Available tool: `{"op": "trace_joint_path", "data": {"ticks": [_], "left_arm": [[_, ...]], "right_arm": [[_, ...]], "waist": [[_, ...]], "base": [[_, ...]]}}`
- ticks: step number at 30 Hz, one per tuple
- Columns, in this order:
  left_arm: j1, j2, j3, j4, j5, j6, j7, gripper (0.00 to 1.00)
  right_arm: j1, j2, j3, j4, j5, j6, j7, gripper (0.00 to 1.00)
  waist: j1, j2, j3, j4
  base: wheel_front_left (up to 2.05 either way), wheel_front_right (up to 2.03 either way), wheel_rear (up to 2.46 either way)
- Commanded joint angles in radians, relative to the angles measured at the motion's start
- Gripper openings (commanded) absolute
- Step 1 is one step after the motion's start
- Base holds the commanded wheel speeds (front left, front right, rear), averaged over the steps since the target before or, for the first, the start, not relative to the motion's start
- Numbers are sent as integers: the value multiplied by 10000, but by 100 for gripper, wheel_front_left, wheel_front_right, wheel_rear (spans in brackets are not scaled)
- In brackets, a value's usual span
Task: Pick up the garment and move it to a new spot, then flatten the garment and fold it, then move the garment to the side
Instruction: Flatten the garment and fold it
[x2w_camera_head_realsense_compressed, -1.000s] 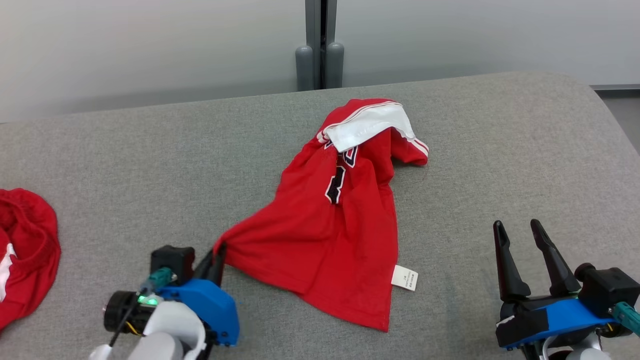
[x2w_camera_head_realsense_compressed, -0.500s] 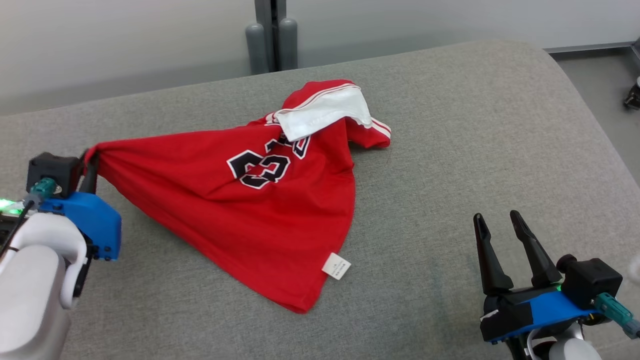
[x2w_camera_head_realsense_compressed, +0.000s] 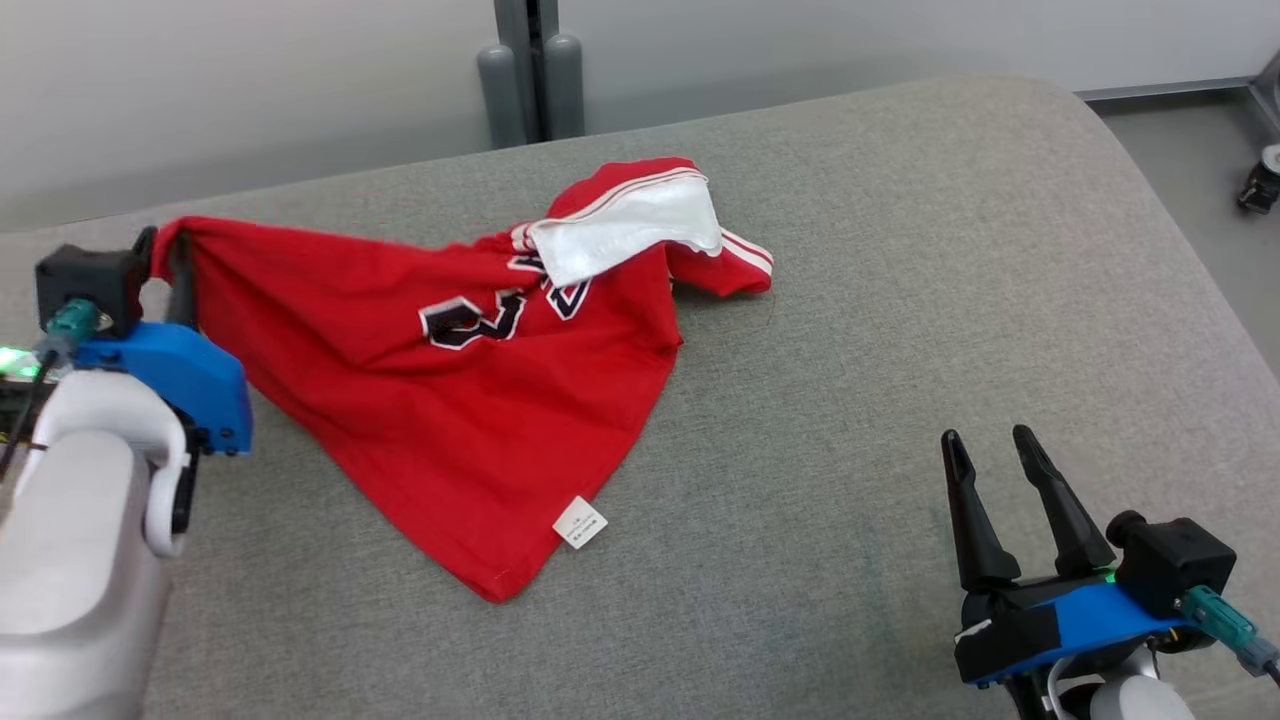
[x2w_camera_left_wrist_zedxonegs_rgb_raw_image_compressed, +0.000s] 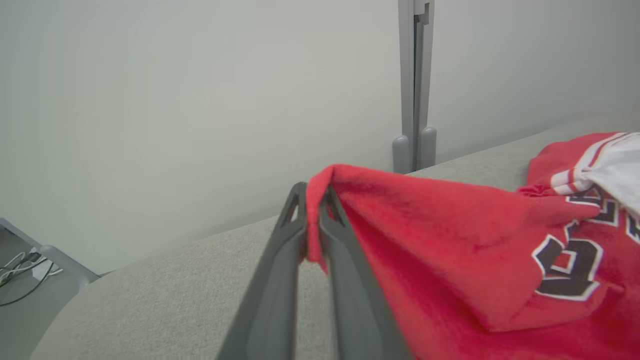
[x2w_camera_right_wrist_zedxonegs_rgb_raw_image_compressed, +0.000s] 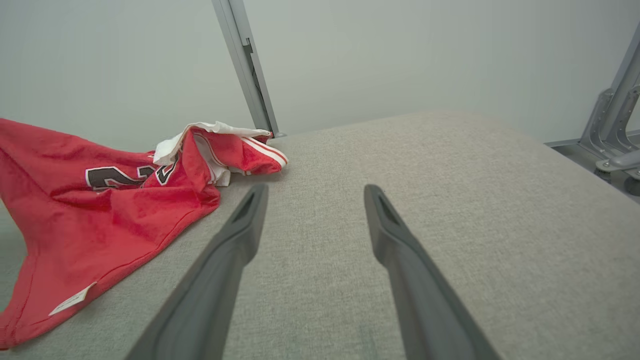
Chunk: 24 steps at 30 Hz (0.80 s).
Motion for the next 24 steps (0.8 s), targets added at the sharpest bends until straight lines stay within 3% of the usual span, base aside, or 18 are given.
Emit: {"op": "trace_joint_path", "data": {"ticks": [1,8,11,15,20,24], "left_arm": [[237,-226,-61,179,-197,-162,-47,100],[1457,-1646,-192,-105,-1026,-434,-1032,100],[2121,-2090,-259,-439,-1367,-714,-1536,100],[3047,-2629,-122,-1114,-1702,-735,-2331,100],[4121,-2929,147,-2317,-1453,-611,-2604,100],[5013,-3151,934,-3813,-866,-662,-2610,100]], "right_arm": [[-56,-21,-21,32,6,1,-8,100],[91,-18,-191,-30,-142,3,135,100],[157,-21,-239,-109,-165,1,223,100],[344,-21,-448,-146,-193,1,325,100],[534,-20,-752,-273,-309,1,501,100],[639,-23,-907,-341,-326,1,648,100]], "waist": [[-1,-1,-46,169],[-1,-1,-516,956],[-1,-1,-681,1200],[-1,-1,-909,1537],[-1,-1,-1140,1913],[-1,-1,-1306,2130]], "base": [[0,0,0],[0,0,0],[0,0,0],[0,0,0],[0,0,0],[0,0,0]]}}
